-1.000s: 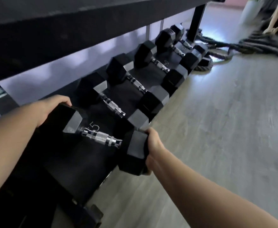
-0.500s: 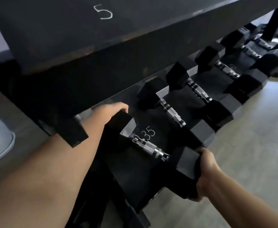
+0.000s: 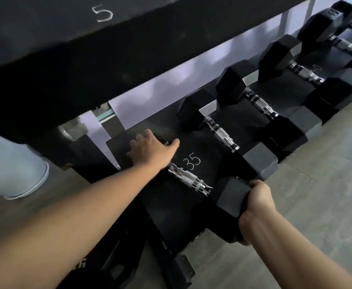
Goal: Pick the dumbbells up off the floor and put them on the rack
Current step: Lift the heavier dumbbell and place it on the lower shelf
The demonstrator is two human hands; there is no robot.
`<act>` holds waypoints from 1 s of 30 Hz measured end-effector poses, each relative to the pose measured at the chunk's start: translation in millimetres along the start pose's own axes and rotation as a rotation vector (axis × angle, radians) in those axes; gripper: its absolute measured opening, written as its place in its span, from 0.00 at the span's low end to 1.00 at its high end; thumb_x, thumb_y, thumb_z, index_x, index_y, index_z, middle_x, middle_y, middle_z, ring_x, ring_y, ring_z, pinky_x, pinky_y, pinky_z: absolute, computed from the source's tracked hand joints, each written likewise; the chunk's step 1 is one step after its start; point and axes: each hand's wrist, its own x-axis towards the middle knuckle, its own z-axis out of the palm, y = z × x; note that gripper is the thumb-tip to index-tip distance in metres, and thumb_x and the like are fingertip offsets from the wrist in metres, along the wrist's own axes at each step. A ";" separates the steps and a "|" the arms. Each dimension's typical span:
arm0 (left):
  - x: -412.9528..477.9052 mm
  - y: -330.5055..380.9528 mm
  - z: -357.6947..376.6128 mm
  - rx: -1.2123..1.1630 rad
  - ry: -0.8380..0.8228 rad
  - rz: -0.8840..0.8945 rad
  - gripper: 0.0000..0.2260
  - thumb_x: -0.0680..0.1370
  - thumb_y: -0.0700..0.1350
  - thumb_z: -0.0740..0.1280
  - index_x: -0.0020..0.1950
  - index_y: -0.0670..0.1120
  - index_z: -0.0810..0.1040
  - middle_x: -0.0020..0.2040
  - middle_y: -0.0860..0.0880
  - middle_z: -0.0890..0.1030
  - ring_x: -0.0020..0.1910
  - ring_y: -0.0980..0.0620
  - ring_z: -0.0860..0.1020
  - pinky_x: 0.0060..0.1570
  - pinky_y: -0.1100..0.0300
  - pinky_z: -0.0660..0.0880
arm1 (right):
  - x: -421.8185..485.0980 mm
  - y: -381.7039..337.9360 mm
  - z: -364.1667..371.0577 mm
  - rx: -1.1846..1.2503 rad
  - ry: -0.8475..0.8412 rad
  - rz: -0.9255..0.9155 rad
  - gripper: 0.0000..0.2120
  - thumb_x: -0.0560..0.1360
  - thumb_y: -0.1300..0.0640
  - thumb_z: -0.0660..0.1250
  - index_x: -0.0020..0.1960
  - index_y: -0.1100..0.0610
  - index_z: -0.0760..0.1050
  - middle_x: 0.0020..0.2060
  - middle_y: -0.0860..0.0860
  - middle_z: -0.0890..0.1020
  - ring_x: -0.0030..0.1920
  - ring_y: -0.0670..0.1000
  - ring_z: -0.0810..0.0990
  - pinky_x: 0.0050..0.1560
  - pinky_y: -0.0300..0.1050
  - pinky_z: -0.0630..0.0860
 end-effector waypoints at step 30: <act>-6.6 -2.2 7.4 -0.066 0.166 0.103 0.33 0.72 0.66 0.64 0.65 0.42 0.72 0.61 0.39 0.77 0.62 0.37 0.71 0.53 0.42 0.70 | 0.2 16.8 40.8 -1.450 -0.014 -1.477 0.13 0.78 0.48 0.63 0.45 0.58 0.76 0.48 0.54 0.81 0.51 0.58 0.80 0.55 0.52 0.68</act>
